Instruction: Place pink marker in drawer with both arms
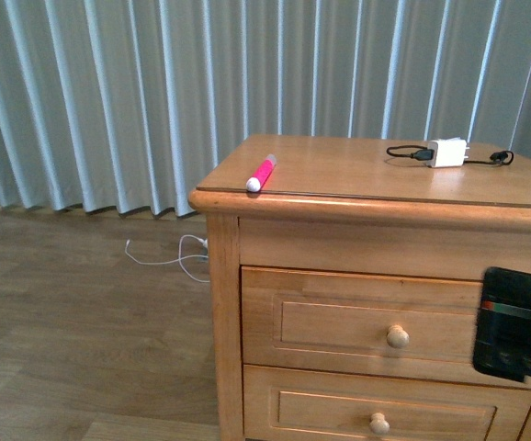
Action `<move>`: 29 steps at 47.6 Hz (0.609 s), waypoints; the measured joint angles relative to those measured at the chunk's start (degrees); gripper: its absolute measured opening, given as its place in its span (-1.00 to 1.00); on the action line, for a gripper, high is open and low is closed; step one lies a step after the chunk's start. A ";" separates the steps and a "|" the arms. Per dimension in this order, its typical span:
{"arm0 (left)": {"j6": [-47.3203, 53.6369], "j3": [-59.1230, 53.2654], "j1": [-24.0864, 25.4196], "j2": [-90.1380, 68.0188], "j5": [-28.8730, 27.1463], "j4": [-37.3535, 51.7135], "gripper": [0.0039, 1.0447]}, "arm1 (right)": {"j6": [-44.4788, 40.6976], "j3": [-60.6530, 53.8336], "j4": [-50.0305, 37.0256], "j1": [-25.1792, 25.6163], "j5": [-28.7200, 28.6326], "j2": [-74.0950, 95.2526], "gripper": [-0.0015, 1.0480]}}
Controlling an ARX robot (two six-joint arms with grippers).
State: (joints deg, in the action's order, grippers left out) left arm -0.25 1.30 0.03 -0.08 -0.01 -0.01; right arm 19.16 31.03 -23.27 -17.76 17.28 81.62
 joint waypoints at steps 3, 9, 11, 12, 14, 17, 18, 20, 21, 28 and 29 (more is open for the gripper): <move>0.00 0.00 0.00 0.00 0.00 0.00 0.89 | 0.17 3.21 -0.66 -0.74 0.44 5.03 0.83; 0.00 0.00 0.00 0.00 0.00 0.00 0.89 | 0.17 8.87 -1.11 -2.01 1.11 13.09 0.83; 0.00 0.00 0.00 0.00 0.00 0.00 0.89 | 0.15 10.78 -1.51 -2.51 1.07 15.61 0.83; 0.00 0.00 0.00 0.00 0.00 0.00 0.89 | 0.13 11.21 -1.62 -2.64 1.07 16.22 0.83; 0.00 0.00 0.00 0.00 0.00 0.00 0.89 | -0.17 12.87 -2.14 -3.21 1.03 18.47 0.83; 0.00 0.00 0.00 0.00 0.00 0.00 0.89 | -0.83 15.21 -3.13 -4.15 0.61 21.66 0.83; 0.00 0.00 0.00 0.00 0.00 0.00 0.89 | -1.05 15.56 -3.39 -4.33 0.55 22.18 0.83; 0.00 0.00 0.00 0.00 0.00 0.00 0.89 | -2.01 16.87 -4.59 -5.03 -0.20 24.20 0.83; 0.00 0.00 0.00 0.00 0.00 0.00 0.89 | -2.34 17.31 -4.92 -5.29 -0.46 24.87 0.83; 0.00 0.00 0.00 0.00 0.00 0.00 0.89 | -6.01 20.81 -7.91 -7.02 -0.46 30.91 0.83; 0.00 0.00 0.00 0.00 0.00 0.00 0.89 | -6.80 21.38 -8.46 -7.15 -0.37 31.95 0.83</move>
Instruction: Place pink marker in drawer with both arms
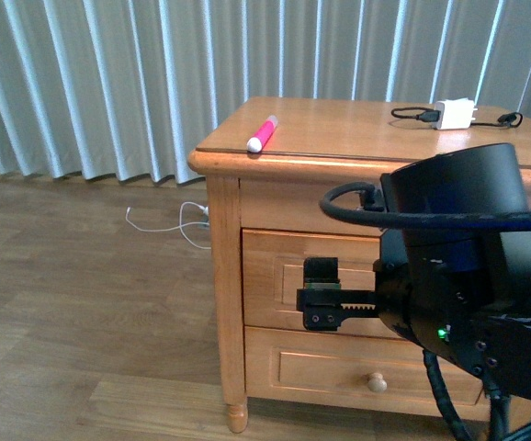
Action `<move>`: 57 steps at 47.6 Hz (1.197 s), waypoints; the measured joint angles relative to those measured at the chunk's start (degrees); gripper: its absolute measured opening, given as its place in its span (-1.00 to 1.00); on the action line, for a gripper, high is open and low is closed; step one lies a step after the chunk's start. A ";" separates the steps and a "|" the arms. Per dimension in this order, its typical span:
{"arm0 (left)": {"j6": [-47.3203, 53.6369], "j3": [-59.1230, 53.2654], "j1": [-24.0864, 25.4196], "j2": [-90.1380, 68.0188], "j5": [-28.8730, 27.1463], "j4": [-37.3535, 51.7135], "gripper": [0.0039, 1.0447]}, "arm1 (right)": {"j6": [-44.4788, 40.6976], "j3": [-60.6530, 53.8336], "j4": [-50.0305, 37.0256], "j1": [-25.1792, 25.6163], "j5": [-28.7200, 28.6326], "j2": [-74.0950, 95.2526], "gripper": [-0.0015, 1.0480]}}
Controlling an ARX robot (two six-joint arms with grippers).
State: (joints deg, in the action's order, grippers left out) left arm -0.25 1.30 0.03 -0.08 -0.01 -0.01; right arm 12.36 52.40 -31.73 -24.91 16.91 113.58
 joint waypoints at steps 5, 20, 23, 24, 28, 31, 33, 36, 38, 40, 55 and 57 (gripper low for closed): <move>0.00 0.00 0.00 0.00 0.00 0.00 0.89 | -1.66 1.97 -1.57 0.35 0.79 3.54 0.83; 0.00 0.00 0.00 0.00 0.00 0.00 0.89 | -4.02 7.54 -2.95 3.96 2.99 10.75 0.83; 0.00 0.00 0.00 0.00 0.00 0.00 0.89 | -4.24 8.39 -3.21 4.79 3.23 12.11 0.83; 0.00 0.00 0.00 0.00 0.00 0.00 0.89 | -4.24 8.59 -3.28 5.01 3.39 12.39 0.83; 0.00 0.00 0.00 0.00 0.00 0.00 0.89 | -4.20 9.31 -3.02 5.75 3.61 13.16 0.83; 0.00 0.00 0.00 0.00 0.00 0.00 0.89 | -4.09 9.62 -2.99 6.16 3.76 13.44 0.83; 0.00 0.00 0.00 0.00 0.00 0.00 0.89 | -4.04 9.62 -2.99 6.38 3.78 13.53 0.83; 0.00 0.00 0.00 0.00 0.00 0.00 0.89 | -4.00 9.64 -2.99 6.62 3.78 13.55 0.83; 0.00 0.00 0.00 0.00 0.00 0.00 0.89 | -3.98 9.64 -2.99 6.73 3.76 13.55 0.83; 0.00 0.00 0.00 0.00 0.00 0.00 0.89 | -4.00 9.64 -3.02 6.78 3.74 13.55 0.83; 0.00 0.00 0.00 0.00 0.00 0.00 0.89 | -4.15 9.62 -2.99 6.97 3.34 13.66 0.41; 0.00 0.00 0.00 0.00 0.00 0.00 0.89 | -4.22 9.64 -2.84 6.97 3.13 13.73 0.31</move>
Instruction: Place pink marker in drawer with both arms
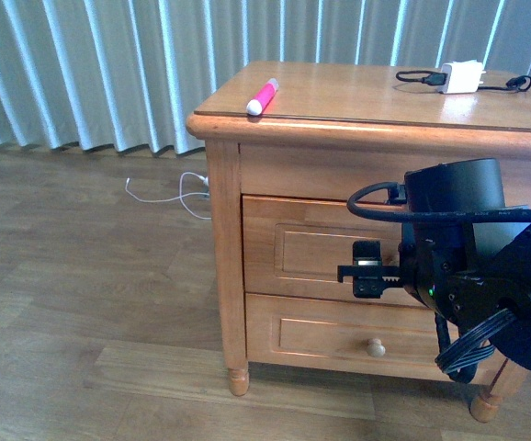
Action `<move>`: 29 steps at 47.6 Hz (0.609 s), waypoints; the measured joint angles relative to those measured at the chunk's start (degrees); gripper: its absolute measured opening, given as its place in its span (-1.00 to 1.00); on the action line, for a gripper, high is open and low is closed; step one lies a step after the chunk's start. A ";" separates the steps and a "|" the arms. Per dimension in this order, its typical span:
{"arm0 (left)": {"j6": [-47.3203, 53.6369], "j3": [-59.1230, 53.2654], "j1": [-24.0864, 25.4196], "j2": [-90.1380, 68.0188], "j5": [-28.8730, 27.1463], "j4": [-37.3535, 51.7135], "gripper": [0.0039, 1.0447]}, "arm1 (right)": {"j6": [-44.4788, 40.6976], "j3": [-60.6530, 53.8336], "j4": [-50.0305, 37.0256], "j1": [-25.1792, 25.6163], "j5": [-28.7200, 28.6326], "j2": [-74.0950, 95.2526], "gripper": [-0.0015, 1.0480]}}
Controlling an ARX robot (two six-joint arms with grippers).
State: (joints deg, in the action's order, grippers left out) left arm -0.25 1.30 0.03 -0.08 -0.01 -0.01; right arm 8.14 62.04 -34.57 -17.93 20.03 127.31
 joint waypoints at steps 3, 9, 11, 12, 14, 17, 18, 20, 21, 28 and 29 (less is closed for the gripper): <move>0.00 0.02 0.00 0.00 0.00 0.00 0.89 | -0.07 0.04 0.04 0.00 -0.15 0.13 0.14; 0.00 0.00 0.00 0.00 0.00 0.00 0.89 | -0.31 0.37 0.74 0.00 -0.94 0.44 -0.20; 0.00 0.00 0.00 0.00 0.00 0.00 0.89 | -0.42 0.59 1.03 0.00 -1.16 0.48 -0.30; 0.00 0.00 0.00 0.00 0.00 0.00 0.89 | -0.44 0.70 1.03 -0.02 -1.29 0.52 -0.37; 0.00 0.00 0.00 0.00 0.00 0.00 0.89 | -0.50 0.79 1.07 -0.11 -1.25 0.57 -0.46; 0.00 0.00 0.00 0.00 0.00 0.00 0.89 | -0.66 0.79 1.22 -0.15 -1.27 0.57 -0.54; 0.00 0.00 0.00 0.00 0.00 0.00 0.89 | -0.68 0.79 1.25 -0.15 -1.31 0.57 -0.54; 0.00 0.00 0.00 0.00 0.00 0.00 0.89 | -0.68 0.79 1.33 -0.15 -1.33 0.57 -0.54; 0.00 0.00 0.00 0.00 0.00 0.00 0.89 | -0.68 0.79 1.33 -0.15 -1.31 0.57 -0.54; 0.00 0.00 0.00 0.00 0.00 0.00 0.89 | -0.28 0.77 3.23 -0.15 -1.90 -0.04 -0.55; 0.00 0.00 0.00 0.00 0.00 0.00 0.89 | -0.13 0.66 3.69 -0.15 -2.12 -0.26 -0.55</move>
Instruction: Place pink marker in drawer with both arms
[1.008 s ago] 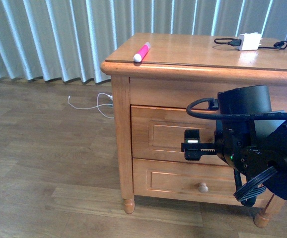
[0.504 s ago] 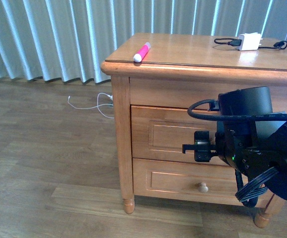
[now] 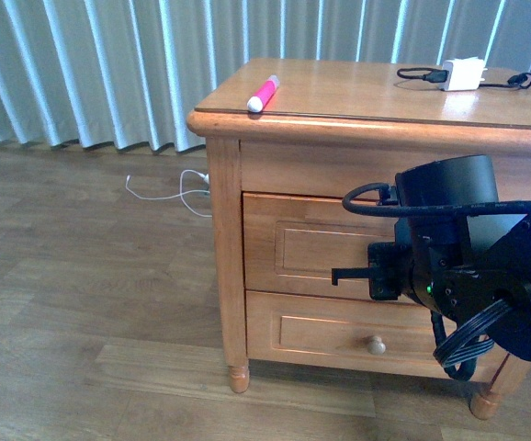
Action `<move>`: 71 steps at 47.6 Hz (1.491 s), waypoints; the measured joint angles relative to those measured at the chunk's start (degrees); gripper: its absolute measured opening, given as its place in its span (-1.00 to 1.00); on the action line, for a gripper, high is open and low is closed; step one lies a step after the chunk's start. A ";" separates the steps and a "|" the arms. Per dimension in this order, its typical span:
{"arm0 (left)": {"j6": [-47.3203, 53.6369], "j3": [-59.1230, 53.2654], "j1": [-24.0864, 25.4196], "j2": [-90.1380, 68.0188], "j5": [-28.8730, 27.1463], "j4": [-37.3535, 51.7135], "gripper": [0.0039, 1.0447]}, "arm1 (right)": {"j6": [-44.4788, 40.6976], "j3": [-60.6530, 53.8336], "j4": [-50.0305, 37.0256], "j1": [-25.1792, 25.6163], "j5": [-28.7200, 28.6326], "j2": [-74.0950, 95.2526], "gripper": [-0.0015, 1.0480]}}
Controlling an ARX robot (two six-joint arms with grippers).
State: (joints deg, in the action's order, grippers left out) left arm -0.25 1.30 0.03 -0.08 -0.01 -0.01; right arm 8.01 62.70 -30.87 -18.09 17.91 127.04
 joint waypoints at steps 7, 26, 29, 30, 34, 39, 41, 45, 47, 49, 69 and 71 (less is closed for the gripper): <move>0.00 0.00 0.00 0.00 0.00 0.00 0.89 | 0.83 -3.06 4.74 -0.39 -1.40 -3.80 -0.56; 0.00 0.00 0.00 0.00 0.00 0.00 0.89 | 2.56 -25.97 14.58 -4.20 -7.85 -25.40 -0.58; 0.00 0.00 0.00 0.00 0.00 0.00 0.89 | 2.95 -28.68 15.28 -4.83 -8.52 -27.95 -0.58; 0.00 0.00 0.00 0.00 0.00 0.00 0.89 | 3.04 -29.44 15.32 -5.03 -8.61 -28.65 -0.58; 0.00 0.00 0.00 0.00 0.00 0.00 0.89 | 3.54 -31.36 15.54 -5.64 -9.09 -30.42 -0.53; 0.00 0.00 0.00 0.00 0.00 0.00 0.89 | 5.64 -33.38 15.93 -6.19 -8.31 -33.79 -0.21; 0.00 0.00 0.00 0.00 0.00 0.00 0.89 | 6.32 -33.99 16.63 -6.36 -8.13 -36.02 -0.08; 0.00 0.00 0.00 0.00 0.00 0.00 0.89 | 7.48 -35.45 19.21 -6.75 -8.09 -42.40 0.23; 0.00 0.00 0.00 0.00 0.00 0.00 0.89 | 7.76 -36.65 20.92 -7.06 -8.24 -46.82 0.40; 0.00 0.00 0.00 0.00 0.00 0.00 0.89 | 7.78 -37.55 22.75 -7.30 -8.68 -50.71 0.53; 0.00 0.00 0.00 0.00 0.00 0.00 0.89 | 4.20 -41.16 39.65 2.21 -12.81 -89.94 0.83; 0.00 0.00 0.00 0.00 0.00 0.00 0.89 | 3.80 -41.16 41.59 3.52 -14.05 -93.04 0.83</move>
State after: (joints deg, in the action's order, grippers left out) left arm -0.25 1.30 0.03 -0.08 -0.01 -0.01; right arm 11.81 21.54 10.72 -14.57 3.86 34.00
